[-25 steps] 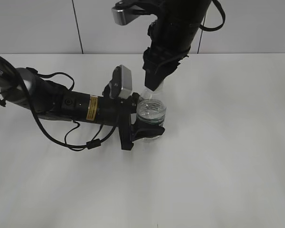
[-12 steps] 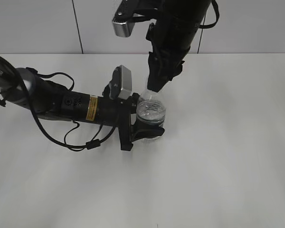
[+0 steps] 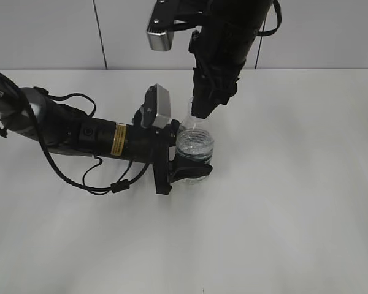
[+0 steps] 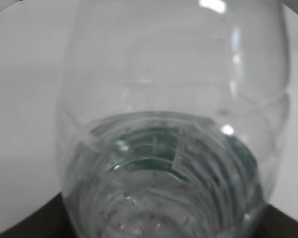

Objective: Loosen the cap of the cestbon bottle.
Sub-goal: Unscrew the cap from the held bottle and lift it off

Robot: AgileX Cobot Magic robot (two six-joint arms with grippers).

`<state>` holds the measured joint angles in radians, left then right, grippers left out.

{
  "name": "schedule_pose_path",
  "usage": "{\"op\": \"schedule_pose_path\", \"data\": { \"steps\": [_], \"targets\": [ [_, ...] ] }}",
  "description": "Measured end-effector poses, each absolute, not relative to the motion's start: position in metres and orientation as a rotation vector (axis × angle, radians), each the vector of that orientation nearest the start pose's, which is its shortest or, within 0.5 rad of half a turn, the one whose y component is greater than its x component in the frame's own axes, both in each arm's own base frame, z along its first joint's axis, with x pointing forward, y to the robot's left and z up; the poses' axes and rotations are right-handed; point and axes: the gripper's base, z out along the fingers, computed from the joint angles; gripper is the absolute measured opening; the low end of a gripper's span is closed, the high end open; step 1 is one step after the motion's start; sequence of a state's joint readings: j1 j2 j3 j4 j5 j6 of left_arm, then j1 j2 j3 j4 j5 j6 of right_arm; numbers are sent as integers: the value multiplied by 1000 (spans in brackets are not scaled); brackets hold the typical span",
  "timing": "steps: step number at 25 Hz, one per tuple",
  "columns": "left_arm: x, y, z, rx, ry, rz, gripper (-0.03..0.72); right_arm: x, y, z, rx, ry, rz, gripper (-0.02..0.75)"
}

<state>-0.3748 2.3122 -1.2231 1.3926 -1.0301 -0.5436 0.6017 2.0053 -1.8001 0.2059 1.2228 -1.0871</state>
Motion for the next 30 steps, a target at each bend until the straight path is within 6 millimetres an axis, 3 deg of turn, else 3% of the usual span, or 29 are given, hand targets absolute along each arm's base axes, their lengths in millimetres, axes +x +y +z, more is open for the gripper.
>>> {"op": "schedule_pose_path", "data": {
  "steps": [20,30],
  "targets": [
    [352,-222,75,1432,1448,-961,412,342,256,269,-2051,2002,205,444],
    [353,-222,74,1435,1461,-946,412,347,258,287,-1840,2128,206,449]
  ]
}}
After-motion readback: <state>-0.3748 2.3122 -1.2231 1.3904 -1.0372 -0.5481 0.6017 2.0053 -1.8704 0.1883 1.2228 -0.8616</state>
